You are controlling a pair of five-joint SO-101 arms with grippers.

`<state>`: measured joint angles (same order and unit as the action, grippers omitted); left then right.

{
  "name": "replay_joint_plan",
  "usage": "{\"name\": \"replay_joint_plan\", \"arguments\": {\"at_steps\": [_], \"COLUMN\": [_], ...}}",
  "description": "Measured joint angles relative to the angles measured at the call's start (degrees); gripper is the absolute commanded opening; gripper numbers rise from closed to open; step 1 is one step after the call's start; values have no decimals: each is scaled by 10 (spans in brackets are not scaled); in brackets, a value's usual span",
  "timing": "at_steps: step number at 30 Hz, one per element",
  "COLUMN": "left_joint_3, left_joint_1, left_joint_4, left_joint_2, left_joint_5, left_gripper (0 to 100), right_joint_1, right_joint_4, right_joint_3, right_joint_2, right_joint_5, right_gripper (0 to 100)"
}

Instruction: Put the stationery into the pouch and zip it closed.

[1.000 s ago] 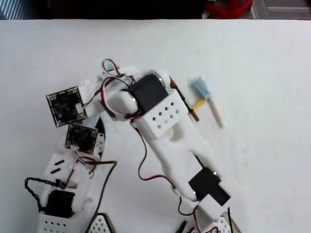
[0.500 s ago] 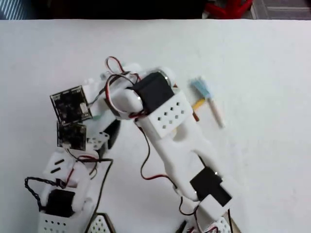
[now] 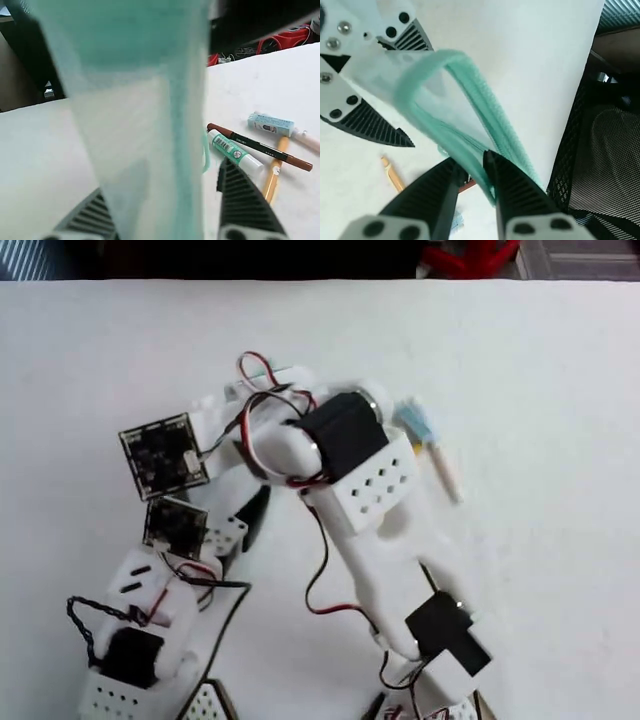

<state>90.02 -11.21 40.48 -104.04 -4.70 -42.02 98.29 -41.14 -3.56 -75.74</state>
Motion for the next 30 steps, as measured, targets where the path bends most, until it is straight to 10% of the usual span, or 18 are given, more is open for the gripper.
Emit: {"name": "replay_joint_plan", "arguments": {"at_steps": [14,21,30], "left_joint_3": [45,45,57], "left_joint_1": [10,10,12], "left_joint_4": [-62,-63,-69], "left_joint_2": [-4,-4,-4], "left_joint_5": [-1,-1,-1], "left_gripper": [64,64,64], "right_joint_1": [10,10,19], "right_joint_4": [0,0,0], "right_joint_3": [10,20,8], "right_joint_2": [0,24,113], "right_joint_5": [0,47,66], "right_gripper": [23,336,228]}}
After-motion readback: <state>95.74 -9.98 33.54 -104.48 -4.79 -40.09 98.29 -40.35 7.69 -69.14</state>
